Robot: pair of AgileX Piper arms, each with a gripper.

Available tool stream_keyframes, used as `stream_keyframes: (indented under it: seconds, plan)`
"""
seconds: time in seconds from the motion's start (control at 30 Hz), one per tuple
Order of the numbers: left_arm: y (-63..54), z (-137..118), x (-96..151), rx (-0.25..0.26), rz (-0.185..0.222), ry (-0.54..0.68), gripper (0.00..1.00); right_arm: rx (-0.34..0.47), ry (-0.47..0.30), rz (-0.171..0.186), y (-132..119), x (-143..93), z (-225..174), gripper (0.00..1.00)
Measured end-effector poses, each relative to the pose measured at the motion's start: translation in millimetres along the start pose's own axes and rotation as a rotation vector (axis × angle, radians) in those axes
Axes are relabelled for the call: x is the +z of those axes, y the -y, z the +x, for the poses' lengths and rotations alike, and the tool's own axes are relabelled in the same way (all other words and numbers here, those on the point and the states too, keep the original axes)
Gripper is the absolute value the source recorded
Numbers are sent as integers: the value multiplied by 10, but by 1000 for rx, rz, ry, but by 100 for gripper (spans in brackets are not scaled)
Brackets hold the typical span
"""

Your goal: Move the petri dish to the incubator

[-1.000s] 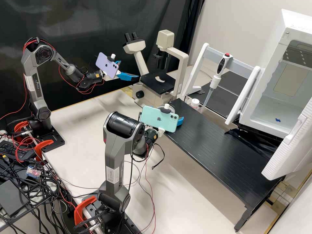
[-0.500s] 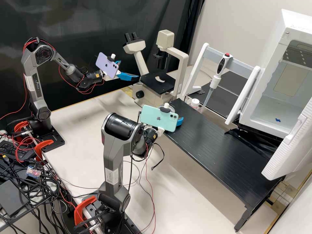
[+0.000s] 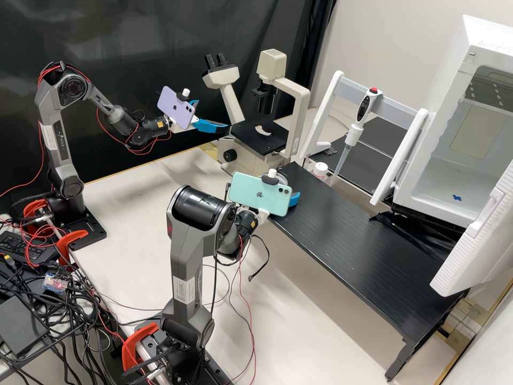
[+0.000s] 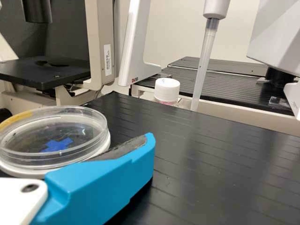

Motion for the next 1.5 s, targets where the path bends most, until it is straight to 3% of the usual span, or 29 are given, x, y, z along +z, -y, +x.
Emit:
stream_keyframes:
  seconds: [0.87,1.5]
  plan:
    - [0,0,0,0,0,0,100,-7,-3,42,10,1,14,0]
    - [0,0,0,0,0,0,100,-11,-7,36,11,4,34,0]
